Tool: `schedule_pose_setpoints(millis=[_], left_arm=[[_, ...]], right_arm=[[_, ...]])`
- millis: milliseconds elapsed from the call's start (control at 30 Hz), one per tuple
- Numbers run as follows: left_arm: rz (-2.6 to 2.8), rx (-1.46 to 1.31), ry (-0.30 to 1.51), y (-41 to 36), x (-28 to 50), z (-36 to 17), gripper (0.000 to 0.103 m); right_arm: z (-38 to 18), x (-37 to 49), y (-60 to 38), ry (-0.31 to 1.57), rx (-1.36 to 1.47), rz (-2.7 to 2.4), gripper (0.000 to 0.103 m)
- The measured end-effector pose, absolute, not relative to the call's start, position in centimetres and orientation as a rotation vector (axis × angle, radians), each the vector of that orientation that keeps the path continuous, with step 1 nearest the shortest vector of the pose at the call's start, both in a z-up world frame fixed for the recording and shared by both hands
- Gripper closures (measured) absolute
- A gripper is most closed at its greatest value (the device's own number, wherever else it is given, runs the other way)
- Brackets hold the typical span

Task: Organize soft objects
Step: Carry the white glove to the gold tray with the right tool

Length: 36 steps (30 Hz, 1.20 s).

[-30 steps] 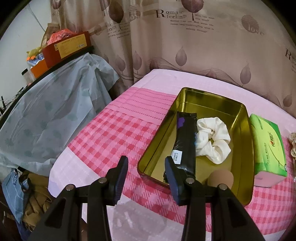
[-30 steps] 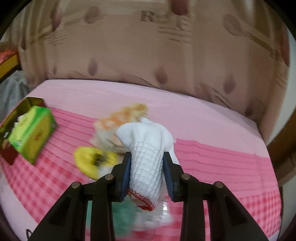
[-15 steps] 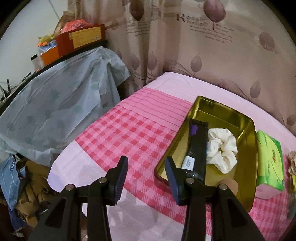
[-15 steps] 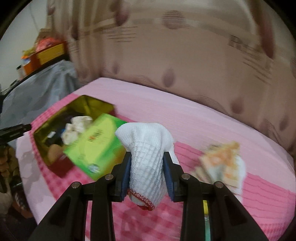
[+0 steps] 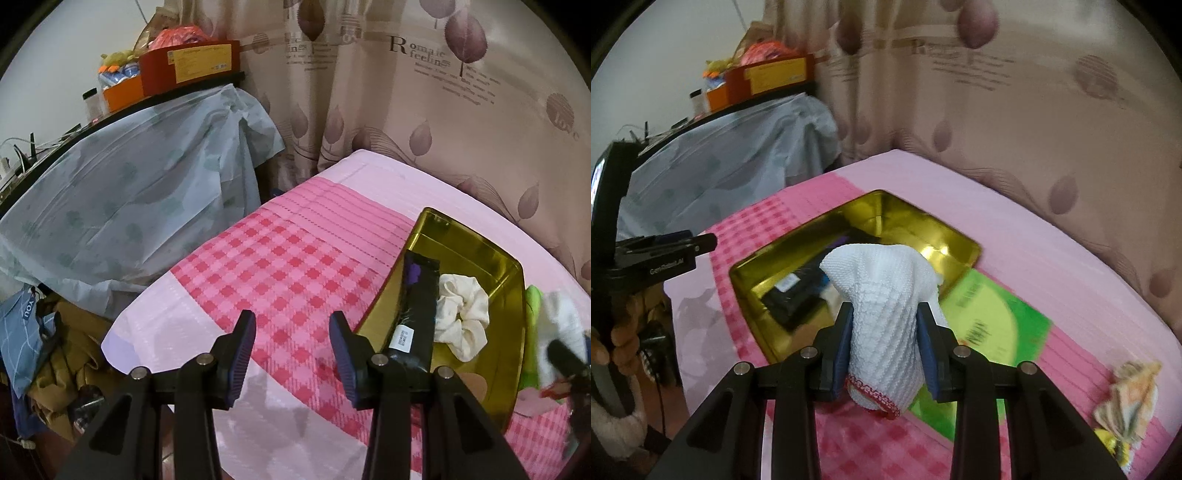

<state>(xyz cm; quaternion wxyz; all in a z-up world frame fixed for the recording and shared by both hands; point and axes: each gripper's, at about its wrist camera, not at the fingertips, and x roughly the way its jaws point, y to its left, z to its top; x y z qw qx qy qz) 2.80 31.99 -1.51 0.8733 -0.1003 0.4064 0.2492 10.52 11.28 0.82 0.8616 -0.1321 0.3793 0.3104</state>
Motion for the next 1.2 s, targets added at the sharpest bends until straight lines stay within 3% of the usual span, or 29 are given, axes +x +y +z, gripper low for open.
schedule_pose_setpoints(millis=[933, 1133, 1200], left_arm=[[0.551, -0.251, 0.843, 33.2, 2.3, -1.2, 0.061], [0.549, -0.250, 0.845, 33.2, 2.4, -1.2, 0.061], [0.549, -0.247, 0.847, 33.1, 2.5, -1.3, 0.061]], right_arm=[[-3.9, 15.0, 18.2, 0.872, -0.379, 0.630, 0.071], [-4.0, 15.0, 17.9, 0.872, -0.358, 0.632, 0.062], [-3.7, 14.8, 17.7, 0.863, -0.346, 0.631, 0.049]])
